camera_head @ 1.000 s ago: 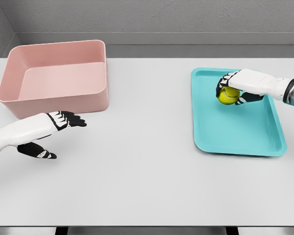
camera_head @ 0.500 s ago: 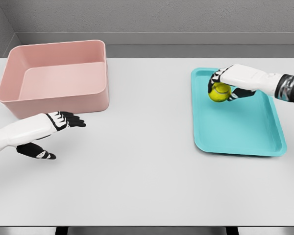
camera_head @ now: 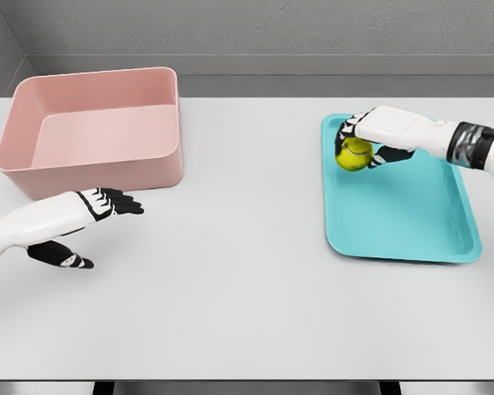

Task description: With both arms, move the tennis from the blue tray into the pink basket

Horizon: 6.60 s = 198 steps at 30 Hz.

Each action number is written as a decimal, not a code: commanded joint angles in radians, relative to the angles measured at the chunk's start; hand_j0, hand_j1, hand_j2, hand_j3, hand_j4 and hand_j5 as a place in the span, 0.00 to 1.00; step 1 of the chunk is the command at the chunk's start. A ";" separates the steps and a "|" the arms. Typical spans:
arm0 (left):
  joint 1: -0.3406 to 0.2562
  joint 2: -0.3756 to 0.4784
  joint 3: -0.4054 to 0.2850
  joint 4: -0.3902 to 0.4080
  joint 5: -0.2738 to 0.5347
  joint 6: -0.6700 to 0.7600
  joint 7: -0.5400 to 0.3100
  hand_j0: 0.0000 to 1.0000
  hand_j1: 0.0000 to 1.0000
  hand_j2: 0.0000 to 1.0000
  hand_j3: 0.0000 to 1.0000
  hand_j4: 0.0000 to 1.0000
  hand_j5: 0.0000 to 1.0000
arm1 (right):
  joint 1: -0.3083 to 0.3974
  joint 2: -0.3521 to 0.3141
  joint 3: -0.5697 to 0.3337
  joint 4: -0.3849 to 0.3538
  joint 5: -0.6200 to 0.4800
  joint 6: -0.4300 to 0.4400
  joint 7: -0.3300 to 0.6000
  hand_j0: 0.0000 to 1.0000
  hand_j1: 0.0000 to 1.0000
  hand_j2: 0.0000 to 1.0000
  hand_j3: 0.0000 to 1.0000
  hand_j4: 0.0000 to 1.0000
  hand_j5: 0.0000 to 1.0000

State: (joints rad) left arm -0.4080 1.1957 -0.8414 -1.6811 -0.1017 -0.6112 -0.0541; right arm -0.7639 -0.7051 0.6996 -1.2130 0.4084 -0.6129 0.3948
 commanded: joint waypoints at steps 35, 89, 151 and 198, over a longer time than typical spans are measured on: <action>0.000 0.001 0.001 0.000 0.007 0.000 0.000 1.00 1.00 1.00 1.00 1.00 1.00 | -0.032 0.067 0.023 -0.017 -0.006 0.002 -0.004 0.51 0.51 0.51 0.51 0.51 0.51; -0.014 -0.008 0.024 -0.043 0.017 0.000 0.002 1.00 1.00 1.00 1.00 1.00 1.00 | -0.032 0.213 0.107 0.015 -0.002 0.002 -0.002 1.00 1.00 1.00 1.00 1.00 1.00; -0.580 -0.588 -0.390 0.452 0.289 0.000 -0.329 1.00 1.00 1.00 1.00 1.00 1.00 | 0.120 -0.143 -0.244 -0.003 -0.053 0.002 0.202 1.00 1.00 1.00 1.00 1.00 1.00; -0.569 -0.775 -0.375 0.667 0.177 0.042 -0.323 1.00 1.00 1.00 1.00 1.00 1.00 | 0.193 -0.143 -0.348 -0.028 -0.054 0.002 0.216 1.00 1.00 1.00 1.00 1.00 1.00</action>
State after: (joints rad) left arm -0.9787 0.4254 -1.2179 -1.0390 0.0674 -0.5706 -0.3774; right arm -0.5706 -0.8469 0.3517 -1.2397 0.3606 -0.6137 0.6113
